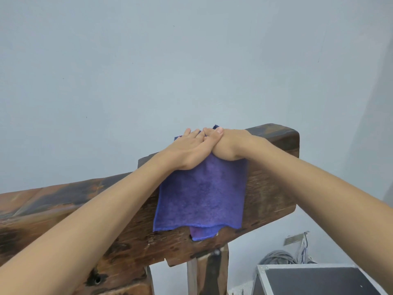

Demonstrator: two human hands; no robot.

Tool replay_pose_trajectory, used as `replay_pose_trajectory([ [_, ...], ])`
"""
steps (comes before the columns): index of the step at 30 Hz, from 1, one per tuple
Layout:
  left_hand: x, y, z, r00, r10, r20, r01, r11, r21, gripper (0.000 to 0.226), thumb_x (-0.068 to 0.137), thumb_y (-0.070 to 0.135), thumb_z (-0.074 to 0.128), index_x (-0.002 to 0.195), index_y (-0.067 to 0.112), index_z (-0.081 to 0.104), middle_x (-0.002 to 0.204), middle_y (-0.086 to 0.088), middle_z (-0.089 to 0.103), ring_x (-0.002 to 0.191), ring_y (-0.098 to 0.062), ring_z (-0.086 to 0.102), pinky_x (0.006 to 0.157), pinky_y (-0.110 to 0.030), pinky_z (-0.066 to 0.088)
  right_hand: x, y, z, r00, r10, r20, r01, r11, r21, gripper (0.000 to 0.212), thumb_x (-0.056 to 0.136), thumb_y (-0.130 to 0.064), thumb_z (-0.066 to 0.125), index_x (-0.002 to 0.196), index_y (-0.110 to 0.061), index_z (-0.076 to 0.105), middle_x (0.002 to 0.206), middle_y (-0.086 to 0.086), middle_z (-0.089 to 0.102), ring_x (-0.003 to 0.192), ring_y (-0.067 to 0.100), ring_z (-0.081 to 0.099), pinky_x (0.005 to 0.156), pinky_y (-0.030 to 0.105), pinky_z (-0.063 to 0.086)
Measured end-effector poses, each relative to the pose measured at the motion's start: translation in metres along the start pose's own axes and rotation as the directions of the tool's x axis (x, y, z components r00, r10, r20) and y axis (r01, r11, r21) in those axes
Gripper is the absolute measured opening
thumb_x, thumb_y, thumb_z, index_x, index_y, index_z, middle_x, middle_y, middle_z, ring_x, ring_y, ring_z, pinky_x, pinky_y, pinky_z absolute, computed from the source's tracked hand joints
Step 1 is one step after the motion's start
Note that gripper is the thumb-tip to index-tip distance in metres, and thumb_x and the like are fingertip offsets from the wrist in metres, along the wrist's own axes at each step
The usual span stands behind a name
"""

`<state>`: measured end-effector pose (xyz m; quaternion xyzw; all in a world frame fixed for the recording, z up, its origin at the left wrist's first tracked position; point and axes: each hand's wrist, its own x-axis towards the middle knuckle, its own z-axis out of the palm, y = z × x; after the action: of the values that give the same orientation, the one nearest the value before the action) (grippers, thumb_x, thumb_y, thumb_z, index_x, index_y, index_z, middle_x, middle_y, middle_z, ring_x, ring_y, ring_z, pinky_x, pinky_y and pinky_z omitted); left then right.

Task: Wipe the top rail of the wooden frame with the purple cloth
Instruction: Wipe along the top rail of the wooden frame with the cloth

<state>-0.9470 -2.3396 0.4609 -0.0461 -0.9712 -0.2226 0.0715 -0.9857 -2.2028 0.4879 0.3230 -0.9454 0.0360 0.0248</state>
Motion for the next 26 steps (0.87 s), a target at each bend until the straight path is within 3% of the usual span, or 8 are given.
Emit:
replay_pose_trajectory([
  [2, 0.015, 0.007, 0.000, 1.000, -0.028, -0.009, 0.028, 0.999, 0.024, 0.101, 0.078, 0.085, -0.006, 0.160, 0.035, 0.021, 0.169, 0.006, 0.019, 0.158, -0.024, -0.002, 0.126, -0.048, -0.003, 0.007, 0.008, -0.005, 0.998, -0.016, 0.053, 0.016, 1.000, 0.000, 0.058, 0.105, -0.050, 0.022, 0.160, -0.031, 0.021, 0.166, -0.007, 0.025, 0.152, 0.023, 0.025, 0.119, 0.047, 0.022],
  [4, 0.027, 0.016, 0.000, 0.998, -0.066, 0.003, 0.066, 0.997, 0.029, 0.093, 0.084, 0.082, -0.006, 0.158, 0.038, 0.027, 0.167, 0.007, 0.025, 0.158, -0.025, 0.000, 0.125, -0.049, -0.001, 0.014, 0.016, -0.008, 0.996, 0.006, 0.091, -0.007, 1.000, 0.018, 0.059, 0.106, -0.049, 0.023, 0.161, -0.029, 0.017, 0.168, 0.000, 0.019, 0.154, 0.026, 0.020, 0.122, 0.045, 0.015],
  [10, 0.028, 0.029, 0.001, 0.996, -0.088, 0.006, 0.088, 0.996, -0.008, 0.072, 0.091, 0.078, 0.001, 0.151, 0.054, 0.032, 0.165, 0.011, 0.030, 0.158, -0.022, 0.005, 0.122, -0.047, 0.003, 0.011, 0.019, -0.007, 0.993, 0.106, 0.055, -0.105, 0.994, -0.019, 0.057, 0.100, -0.059, 0.021, 0.154, -0.044, 0.032, 0.163, -0.006, 0.033, 0.150, 0.022, 0.028, 0.122, 0.047, 0.019],
  [17, -0.003, 0.026, 0.013, 0.993, 0.096, -0.065, -0.088, 0.988, 0.125, 0.091, 0.087, 0.080, -0.001, 0.156, 0.033, 0.032, 0.159, 0.010, 0.039, 0.154, -0.023, 0.018, 0.124, -0.046, 0.013, -0.026, 0.016, 0.004, 0.995, 0.066, -0.076, -0.069, 0.997, -0.045, 0.052, 0.097, -0.049, 0.022, 0.139, -0.032, 0.047, 0.137, -0.005, 0.047, 0.132, 0.023, 0.045, 0.106, 0.045, 0.039],
  [19, -0.009, 0.027, 0.016, 0.984, 0.161, -0.079, -0.146, 0.974, 0.174, 0.095, 0.084, 0.082, -0.002, 0.152, 0.031, 0.039, 0.150, 0.008, 0.048, 0.148, -0.023, 0.028, 0.121, -0.046, 0.021, -0.035, 0.021, 0.012, 0.990, 0.034, -0.137, -0.047, 0.994, -0.098, 0.051, 0.101, -0.043, 0.020, 0.140, -0.024, 0.046, 0.142, -0.001, 0.047, 0.136, 0.025, 0.043, 0.110, 0.042, 0.035],
  [21, -0.012, 0.027, 0.019, 0.984, 0.167, -0.060, -0.151, 0.966, 0.210, 0.103, 0.080, 0.085, -0.003, 0.158, 0.027, 0.031, 0.161, 0.006, 0.036, 0.154, -0.020, 0.019, 0.124, -0.046, 0.016, -0.041, 0.023, 0.020, 0.981, 0.031, -0.190, -0.052, 0.993, -0.108, 0.055, 0.105, -0.040, 0.016, 0.151, -0.018, 0.037, 0.160, 0.006, 0.035, 0.146, 0.024, 0.033, 0.120, 0.041, 0.021],
  [23, -0.012, 0.030, 0.021, 0.986, 0.162, -0.045, -0.148, 0.965, 0.217, 0.105, 0.079, 0.084, -0.004, 0.160, 0.024, 0.025, 0.166, 0.004, 0.028, 0.156, -0.016, 0.014, 0.126, -0.044, 0.011, -0.045, 0.026, 0.024, 0.971, 0.025, -0.239, -0.050, 0.994, -0.097, 0.055, 0.106, -0.038, 0.017, 0.154, -0.015, 0.033, 0.163, 0.009, 0.031, 0.148, 0.023, 0.031, 0.120, 0.039, 0.016],
  [26, 0.000, 0.035, 0.023, 0.982, 0.178, -0.062, -0.161, 0.963, 0.216, 0.094, 0.088, 0.074, -0.004, 0.152, 0.019, 0.039, 0.153, 0.000, 0.046, 0.147, -0.018, 0.031, 0.122, -0.042, 0.019, -0.040, 0.033, 0.021, 0.971, 0.007, -0.239, -0.034, 0.993, -0.109, 0.053, 0.104, -0.034, 0.018, 0.150, -0.017, 0.038, 0.157, 0.008, 0.040, 0.143, 0.024, 0.037, 0.116, 0.039, 0.020],
])
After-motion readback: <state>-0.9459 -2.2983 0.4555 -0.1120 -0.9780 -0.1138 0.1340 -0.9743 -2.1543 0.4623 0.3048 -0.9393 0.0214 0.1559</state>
